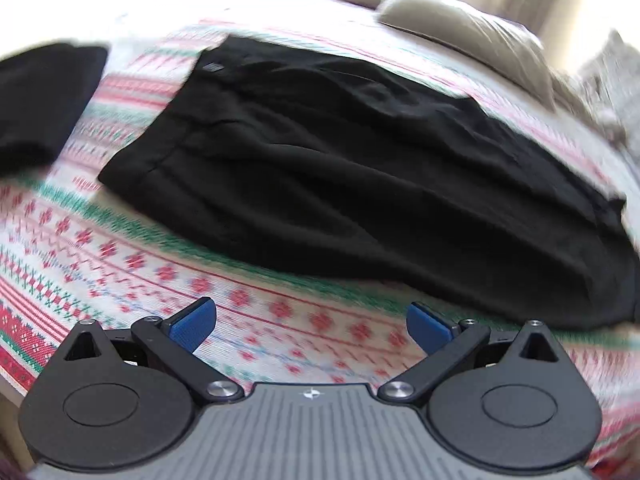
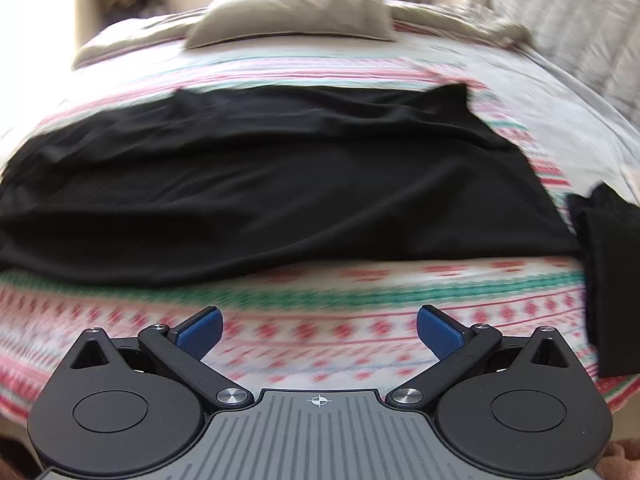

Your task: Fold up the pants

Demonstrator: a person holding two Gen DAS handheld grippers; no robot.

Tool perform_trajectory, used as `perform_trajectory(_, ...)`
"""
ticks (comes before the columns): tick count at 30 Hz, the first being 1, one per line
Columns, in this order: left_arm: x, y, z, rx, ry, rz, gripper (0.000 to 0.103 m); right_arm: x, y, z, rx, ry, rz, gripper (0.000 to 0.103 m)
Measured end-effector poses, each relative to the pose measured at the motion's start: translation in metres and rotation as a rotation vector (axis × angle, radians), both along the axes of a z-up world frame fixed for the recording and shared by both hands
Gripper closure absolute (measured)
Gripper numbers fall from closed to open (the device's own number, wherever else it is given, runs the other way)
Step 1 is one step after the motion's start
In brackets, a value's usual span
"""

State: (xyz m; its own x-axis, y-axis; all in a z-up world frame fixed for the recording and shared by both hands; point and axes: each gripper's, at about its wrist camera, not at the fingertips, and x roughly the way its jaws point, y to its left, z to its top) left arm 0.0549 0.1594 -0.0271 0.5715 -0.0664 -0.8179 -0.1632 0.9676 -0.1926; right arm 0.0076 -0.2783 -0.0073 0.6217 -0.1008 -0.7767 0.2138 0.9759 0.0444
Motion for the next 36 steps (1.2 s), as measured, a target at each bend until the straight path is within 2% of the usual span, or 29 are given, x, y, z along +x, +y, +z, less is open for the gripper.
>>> perform_trajectory(3, 0.007, 0.029, -0.004, -0.080, -0.010, 0.061, 0.000, 0.007, -0.038, 0.000, 0.039, -0.007, -0.114, 0.000)
perform_trajectory(7, 0.010, 0.057, -0.014, -0.159, -0.044, 0.122, 0.001, 0.014, -0.088, -0.009, 0.145, -0.043, -0.246, 0.000)
perform_trajectory(10, 0.010, 0.078, -0.024, -0.211, -0.077, 0.192, 0.009, 0.013, -0.121, -0.029, 0.241, -0.071, -0.347, 0.002)
perform_trajectory(11, 0.010, 0.085, -0.026, -0.233, -0.083, 0.218, 0.016, 0.013, -0.129, -0.036, 0.267, -0.078, -0.372, 0.005)
perform_trajectory(12, 0.010, 0.093, -0.029, -0.252, -0.089, 0.239, 0.020, 0.012, -0.138, -0.047, 0.297, -0.078, -0.401, 0.011)
perform_trajectory(14, 0.009, 0.105, -0.033, -0.283, -0.116, 0.286, 0.026, 0.011, -0.152, -0.064, 0.346, -0.076, -0.434, 0.016)
perform_trajectory(19, 0.008, 0.121, -0.036, -0.306, -0.179, 0.328, 0.045, 0.012, -0.170, -0.066, 0.359, -0.197, -0.467, 0.033)
perform_trajectory(21, 0.010, 0.124, -0.036, -0.312, -0.198, 0.332, 0.060, 0.017, -0.173, -0.069, 0.359, -0.230, -0.478, 0.043)
perform_trajectory(22, 0.011, 0.127, -0.037, -0.318, -0.201, 0.331, 0.067, 0.019, -0.174, -0.070, 0.350, -0.246, -0.486, 0.051)
perform_trajectory(23, 0.012, 0.128, -0.038, -0.325, -0.198, 0.329, 0.084, 0.021, -0.175, -0.071, 0.344, -0.264, -0.493, 0.062)
perform_trajectory(24, 0.014, 0.128, -0.038, -0.328, -0.193, 0.328, 0.102, 0.024, -0.179, -0.073, 0.342, -0.277, -0.497, 0.077)
perform_trajectory(26, 0.012, 0.129, -0.035, -0.292, -0.191, 0.354, 0.102, 0.027, -0.182, -0.075, 0.341, -0.287, -0.504, 0.095)
perform_trajectory(27, 0.011, 0.130, -0.031, -0.255, -0.193, 0.373, 0.102, 0.028, -0.184, -0.075, 0.336, -0.289, -0.506, 0.099)
perform_trajectory(29, 0.005, 0.136, -0.020, -0.195, -0.208, 0.411, 0.102, 0.026, -0.183, -0.069, 0.293, -0.296, -0.502, 0.100)
perform_trajectory(32, -0.007, 0.152, -0.009, -0.162, -0.248, 0.439, 0.103, 0.018, -0.180, -0.048, 0.235, -0.313, -0.480, 0.101)
perform_trajectory(33, -0.012, 0.157, -0.007, -0.176, -0.249, 0.428, 0.102, 0.014, -0.178, -0.041, 0.219, -0.318, -0.467, 0.101)
perform_trajectory(36, -0.020, 0.162, -0.015, -0.335, -0.210, 0.362, 0.101, 0.005, -0.170, -0.032, 0.159, -0.295, -0.450, 0.101)
